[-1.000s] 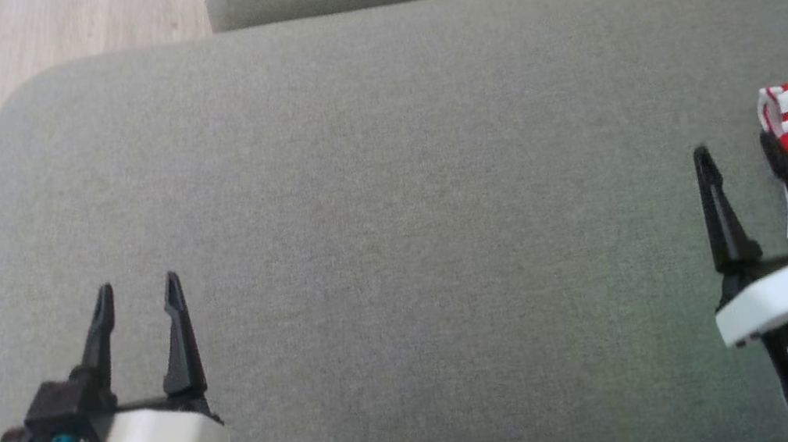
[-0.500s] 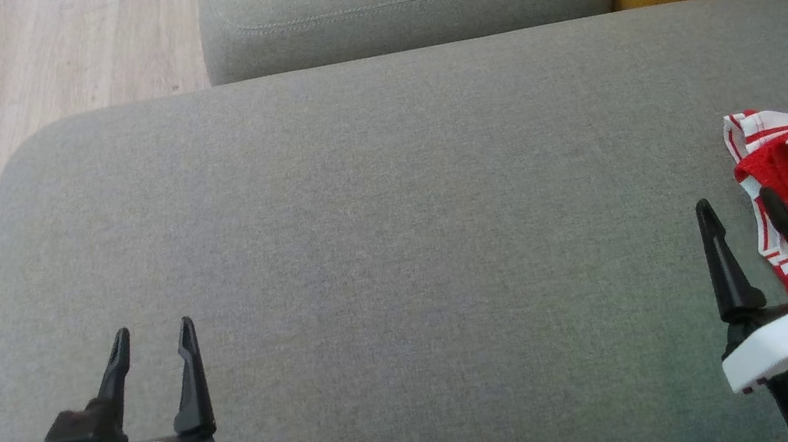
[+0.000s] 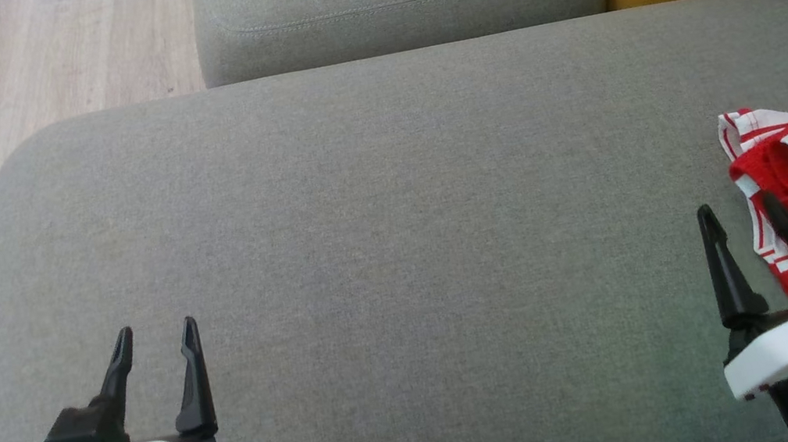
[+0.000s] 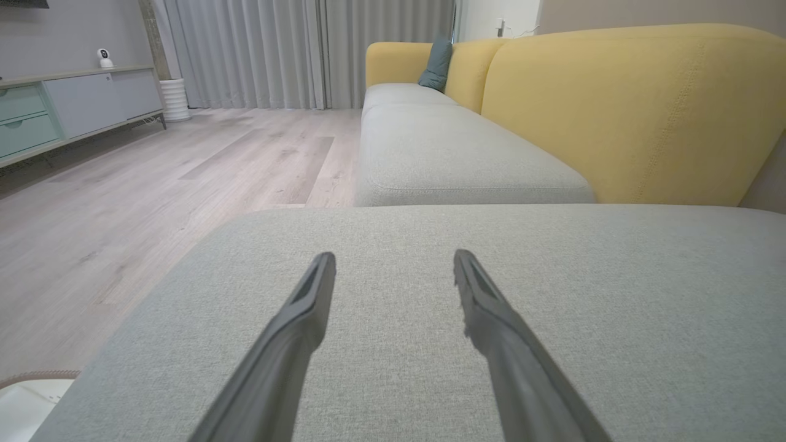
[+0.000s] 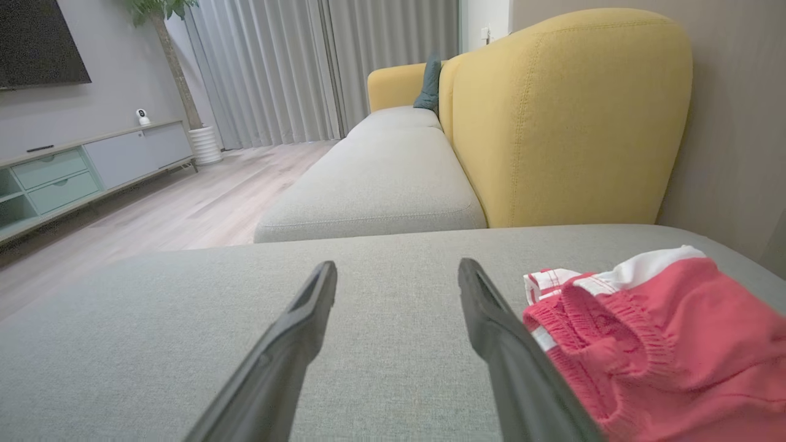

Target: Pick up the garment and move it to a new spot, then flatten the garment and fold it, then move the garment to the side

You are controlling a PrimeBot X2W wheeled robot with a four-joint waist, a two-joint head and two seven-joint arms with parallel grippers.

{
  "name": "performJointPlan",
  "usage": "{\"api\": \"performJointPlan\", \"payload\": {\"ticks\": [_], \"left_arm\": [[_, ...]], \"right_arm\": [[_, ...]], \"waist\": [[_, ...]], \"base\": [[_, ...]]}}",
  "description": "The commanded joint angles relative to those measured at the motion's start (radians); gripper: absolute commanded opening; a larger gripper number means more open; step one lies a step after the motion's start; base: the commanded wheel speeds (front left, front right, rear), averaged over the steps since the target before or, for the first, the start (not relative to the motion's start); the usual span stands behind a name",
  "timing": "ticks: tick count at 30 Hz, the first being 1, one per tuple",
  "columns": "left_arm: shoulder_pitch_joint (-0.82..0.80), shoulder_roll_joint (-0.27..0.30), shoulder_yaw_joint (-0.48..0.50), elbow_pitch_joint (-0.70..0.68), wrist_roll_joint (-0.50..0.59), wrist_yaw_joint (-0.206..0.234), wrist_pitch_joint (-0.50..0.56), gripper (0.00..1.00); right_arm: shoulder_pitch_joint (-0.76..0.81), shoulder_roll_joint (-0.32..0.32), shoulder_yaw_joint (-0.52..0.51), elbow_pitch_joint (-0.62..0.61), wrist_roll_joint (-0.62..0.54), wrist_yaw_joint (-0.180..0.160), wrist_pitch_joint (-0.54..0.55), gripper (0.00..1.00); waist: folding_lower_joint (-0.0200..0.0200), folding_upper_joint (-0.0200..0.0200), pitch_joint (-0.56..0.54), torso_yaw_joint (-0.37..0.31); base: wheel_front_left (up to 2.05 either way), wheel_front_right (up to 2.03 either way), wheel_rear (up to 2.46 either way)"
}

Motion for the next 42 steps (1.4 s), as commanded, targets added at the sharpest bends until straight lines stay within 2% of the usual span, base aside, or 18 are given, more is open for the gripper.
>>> {"api": "performJointPlan", "payload": {"ticks": [1, 20, 21, 26, 42], "left_arm": [[-0.039, 0.021, 0.033, -0.034, -0.009, 0.005, -0.002, 1.00], [-0.041, 0.028, 0.019, -0.039, -0.012, 0.016, -0.005, 1.00], [0.000, 0.005, -0.012, -0.003, -0.007, 0.010, 0.000, 0.00], [0.032, -0.019, -0.028, 0.077, -0.009, 0.008, 0.002, 0.00], [0.009, -0.034, 0.012, 0.087, -0.187, -0.023, 0.038, 0.00]], "right_arm": [[-0.028, -0.005, 0.023, -0.036, 0.007, -0.001, 0.000, 1.00], [-0.033, -0.005, 0.026, -0.036, 0.007, -0.001, 0.003, 1.00], [0.001, 0.000, 0.001, 0.002, 0.000, 0.000, 0.003, 0.00], [0.019, 0.001, 0.007, 0.094, 0.002, 0.000, 0.003, 0.00], [-0.009, -0.006, 0.007, 0.121, 0.194, 0.000, 0.004, 0.00]], "waist": [[0.0001, -0.0001, 0.000, -0.001], [0.0001, -0.0001, 0.008, -0.001], [0.0001, -0.0001, 0.008, -0.001], [0.0001, -0.0001, 0.008, -0.001], [0.0001, -0.0001, 0.009, -0.006]], "base": [[0.00, 0.00, 0.00], [0.00, 0.00, 0.00], [0.00, 0.00, 0.00], [0.00, 0.00, 0.00], [0.00, 0.00, 0.00]]}}
